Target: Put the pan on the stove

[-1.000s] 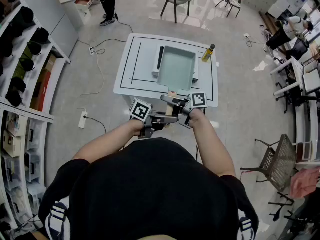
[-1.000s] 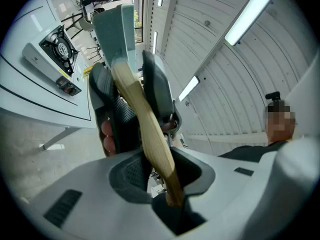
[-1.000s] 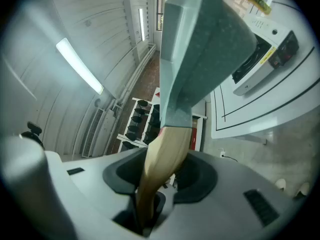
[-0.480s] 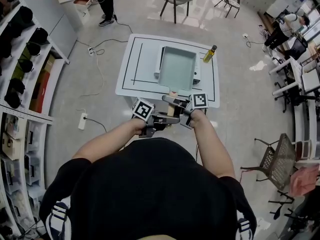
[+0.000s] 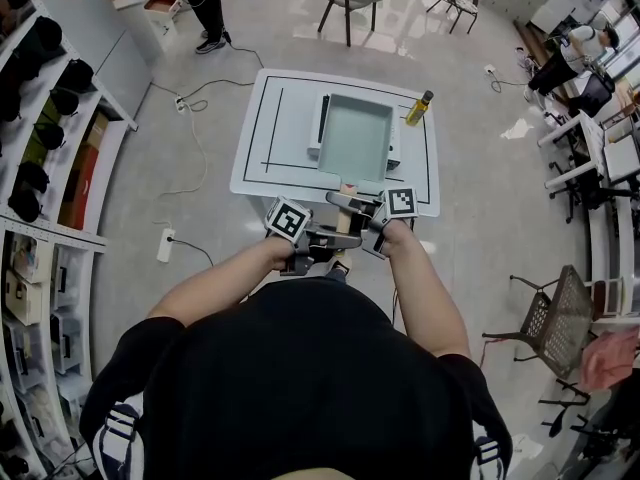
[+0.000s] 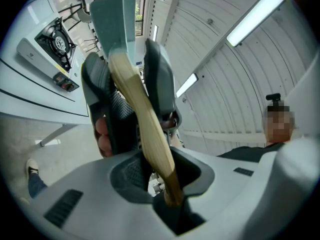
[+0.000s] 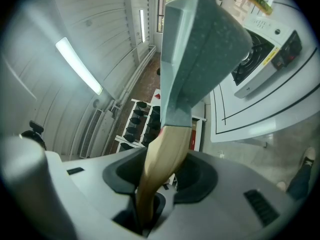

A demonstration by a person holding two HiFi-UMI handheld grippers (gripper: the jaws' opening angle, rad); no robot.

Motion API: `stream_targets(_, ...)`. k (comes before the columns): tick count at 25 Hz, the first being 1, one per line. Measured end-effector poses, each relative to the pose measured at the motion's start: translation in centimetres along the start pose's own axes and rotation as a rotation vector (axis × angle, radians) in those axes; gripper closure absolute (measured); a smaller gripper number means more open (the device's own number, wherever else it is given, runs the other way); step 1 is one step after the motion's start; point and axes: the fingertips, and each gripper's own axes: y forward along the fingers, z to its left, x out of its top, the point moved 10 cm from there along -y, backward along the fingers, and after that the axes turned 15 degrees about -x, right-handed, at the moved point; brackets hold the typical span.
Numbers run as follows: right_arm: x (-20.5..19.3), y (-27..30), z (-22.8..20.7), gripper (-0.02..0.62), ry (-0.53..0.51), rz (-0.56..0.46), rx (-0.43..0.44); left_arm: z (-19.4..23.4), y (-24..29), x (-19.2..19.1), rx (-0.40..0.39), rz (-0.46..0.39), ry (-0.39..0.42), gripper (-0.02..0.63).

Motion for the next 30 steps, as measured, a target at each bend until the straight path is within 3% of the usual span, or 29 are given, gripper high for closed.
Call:
stream_targets(9, 2.4, 0.1, -1.6, 0.44, 0.02, 0.023, 0.025, 1.7, 0.1, 2.3, 0.019, -0.009, 0.021, 0.505)
stream_targets(17, 6.3, 0.0, -4.0, 0.442, 0.029, 0.059, 0.039, 4.3, 0.5, 5.4, 0.018, -0.064, -0.019, 0.506)
stream_targets(27, 9.9, 0.2, -6.0, 0.442, 0.048, 0.097, 0.041, 6.1, 0.7, 8.9, 0.038, -0.075, 0.025, 0.506)
stream_targets(30, 10.4, 0.4, -6.6, 0.442, 0.044, 0.108, 0.042, 7.0, 0.5, 8.9, 0.022, -0.11, -0.024, 0.506)
